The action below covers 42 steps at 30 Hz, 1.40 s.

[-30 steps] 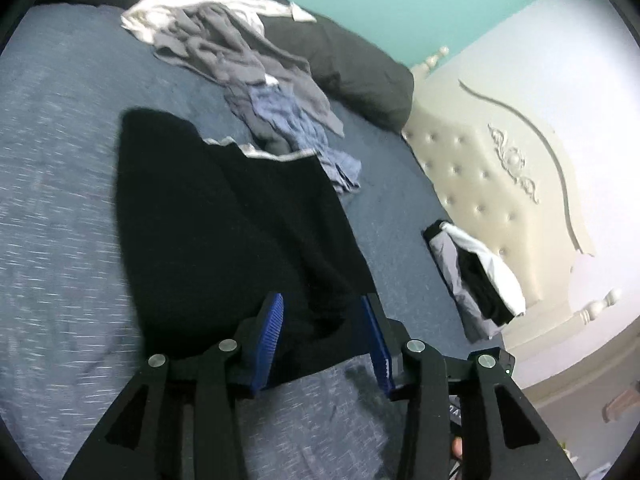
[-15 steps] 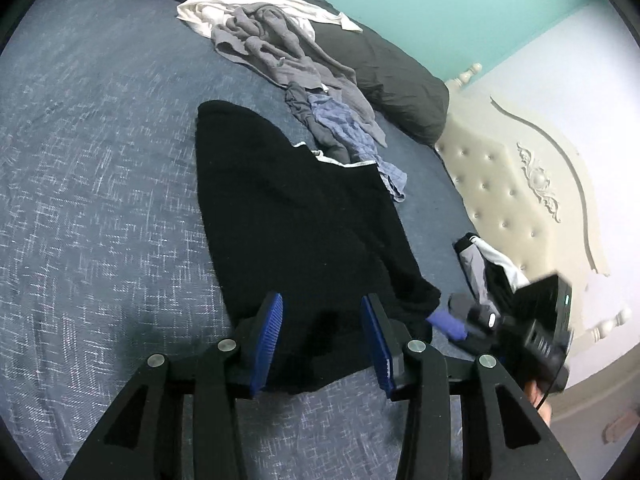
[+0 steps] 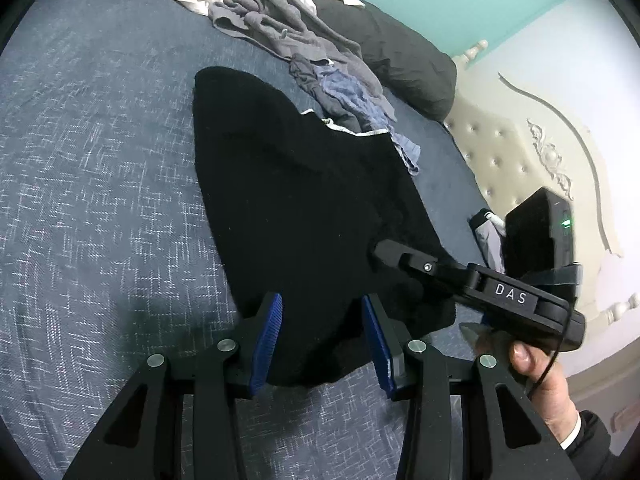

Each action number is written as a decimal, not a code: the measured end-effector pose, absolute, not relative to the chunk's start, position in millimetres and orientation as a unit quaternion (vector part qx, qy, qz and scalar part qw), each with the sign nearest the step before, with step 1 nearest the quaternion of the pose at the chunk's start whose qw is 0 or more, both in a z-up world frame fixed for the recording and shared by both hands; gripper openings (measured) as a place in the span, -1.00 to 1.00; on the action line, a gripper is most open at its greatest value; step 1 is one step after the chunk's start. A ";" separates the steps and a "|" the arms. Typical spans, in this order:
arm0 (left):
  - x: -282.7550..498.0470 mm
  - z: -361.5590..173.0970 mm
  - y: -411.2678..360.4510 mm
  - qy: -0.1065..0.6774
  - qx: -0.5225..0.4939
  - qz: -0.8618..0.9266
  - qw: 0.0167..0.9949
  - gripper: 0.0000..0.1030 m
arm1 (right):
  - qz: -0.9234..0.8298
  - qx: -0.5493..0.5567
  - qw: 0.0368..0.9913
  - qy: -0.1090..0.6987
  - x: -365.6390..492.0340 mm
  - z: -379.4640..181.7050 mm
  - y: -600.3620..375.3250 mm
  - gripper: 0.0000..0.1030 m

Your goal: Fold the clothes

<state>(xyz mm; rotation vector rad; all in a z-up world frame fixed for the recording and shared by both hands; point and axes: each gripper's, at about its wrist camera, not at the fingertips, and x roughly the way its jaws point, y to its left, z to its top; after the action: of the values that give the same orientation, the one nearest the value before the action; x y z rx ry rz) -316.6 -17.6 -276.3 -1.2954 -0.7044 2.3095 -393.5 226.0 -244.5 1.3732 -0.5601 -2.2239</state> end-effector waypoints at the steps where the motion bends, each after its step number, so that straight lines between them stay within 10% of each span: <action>1: -316.9 -275.7 -16.5 -0.250 -0.464 0.826 0.199 -0.12 | -0.814 0.493 0.235 -0.195 -393.4 -239.1 225.1 -0.70; 11: -324.5 -237.1 16.0 -0.248 -0.437 0.830 0.242 0.12 | -0.868 0.421 0.228 -0.129 -373.4 -167.3 273.4 -0.75; 26: -327.7 -258.7 34.8 -0.231 -0.476 0.815 0.236 0.13 | -0.806 0.508 0.206 -0.222 -337.9 -266.7 322.1 -0.72; 31: -326.4 -268.2 30.9 -0.236 -0.479 0.812 0.237 0.13 | -0.804 0.500 0.227 -0.227 -344.2 -248.4 331.6 -0.27; 42: -330.0 -273.7 16.0 -0.244 -0.467 0.816 0.236 0.13 | -0.831 0.476 0.163 -0.237 -401.8 -226.8 368.7 -0.25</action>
<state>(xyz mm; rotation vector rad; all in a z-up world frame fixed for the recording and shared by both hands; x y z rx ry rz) -330.0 16.0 -273.7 -1.2809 -0.6704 2.2387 -401.8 368.7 -226.8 1.3587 -0.6759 -2.3703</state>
